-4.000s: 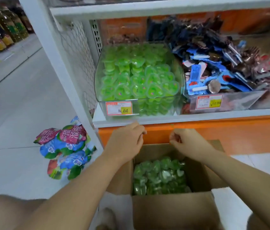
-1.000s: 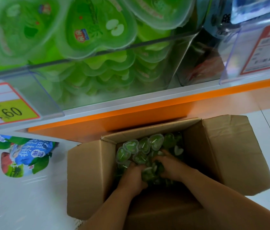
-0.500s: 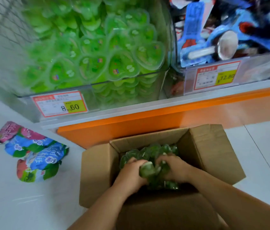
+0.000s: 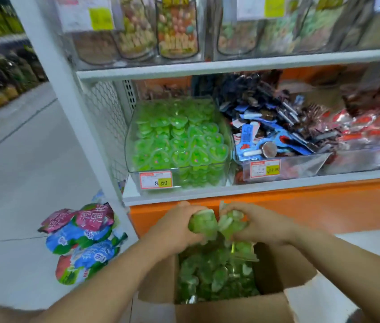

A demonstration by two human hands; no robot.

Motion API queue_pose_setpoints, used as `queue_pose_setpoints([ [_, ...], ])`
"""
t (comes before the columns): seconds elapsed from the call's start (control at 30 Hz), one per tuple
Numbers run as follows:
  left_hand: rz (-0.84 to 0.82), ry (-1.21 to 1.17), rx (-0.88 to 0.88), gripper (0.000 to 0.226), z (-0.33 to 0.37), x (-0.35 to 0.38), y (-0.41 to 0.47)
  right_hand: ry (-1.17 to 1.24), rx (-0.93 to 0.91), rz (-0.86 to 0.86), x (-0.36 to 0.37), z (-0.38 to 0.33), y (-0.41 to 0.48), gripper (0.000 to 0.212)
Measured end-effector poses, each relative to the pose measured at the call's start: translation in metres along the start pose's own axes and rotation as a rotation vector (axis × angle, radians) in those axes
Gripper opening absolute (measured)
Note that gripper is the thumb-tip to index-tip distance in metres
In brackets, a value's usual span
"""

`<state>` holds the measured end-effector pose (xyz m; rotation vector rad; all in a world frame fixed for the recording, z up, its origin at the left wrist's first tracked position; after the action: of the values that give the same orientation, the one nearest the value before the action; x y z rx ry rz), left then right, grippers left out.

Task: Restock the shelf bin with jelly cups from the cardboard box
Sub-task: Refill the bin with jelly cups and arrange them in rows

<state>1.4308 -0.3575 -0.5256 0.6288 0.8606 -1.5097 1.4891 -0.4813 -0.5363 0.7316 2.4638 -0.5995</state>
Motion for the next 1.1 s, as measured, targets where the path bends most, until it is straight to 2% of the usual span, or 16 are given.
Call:
queue_pose_setpoints([
  [0.2, 0.258, 0.023, 0.136, 0.055, 0.03, -0.101, -0.02, -0.029, -0.137, 0.007, -0.042, -0.085, -0.01, 0.046],
  [0.4, 0.504, 0.204, -0.008, 0.057, 0.007, -0.169, 0.011, -0.132, -0.161, 0.049, -0.078, -0.14, 0.038, 0.039],
  [0.6, 0.525, 0.289, -0.119, 0.056, -0.018, -0.185, 0.042, -0.274, -0.068, -0.02, -0.086, -0.152, 0.096, 0.045],
  [0.83, 0.501, 0.413, -0.116, 0.061, -0.03, -0.185, 0.056, -0.407, 0.092, -0.156, -0.085, -0.146, 0.131, 0.051],
  [1.1, 0.484, 0.521, -0.101, 0.058, -0.037, -0.177, 0.06, -0.472, 0.117, -0.2, -0.079, -0.144, 0.146, 0.058],
])
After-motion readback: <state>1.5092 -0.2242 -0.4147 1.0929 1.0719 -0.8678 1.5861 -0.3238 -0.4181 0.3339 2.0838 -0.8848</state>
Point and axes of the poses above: each hand's wrist, its own y-axis towards the middle knuckle, its own x-axis out of the palm, z = x × y, the point moved 9 cm from there along y, towards the middle knuckle, and after that the axes turned 2 degrees about y, right-handed, at the moved point
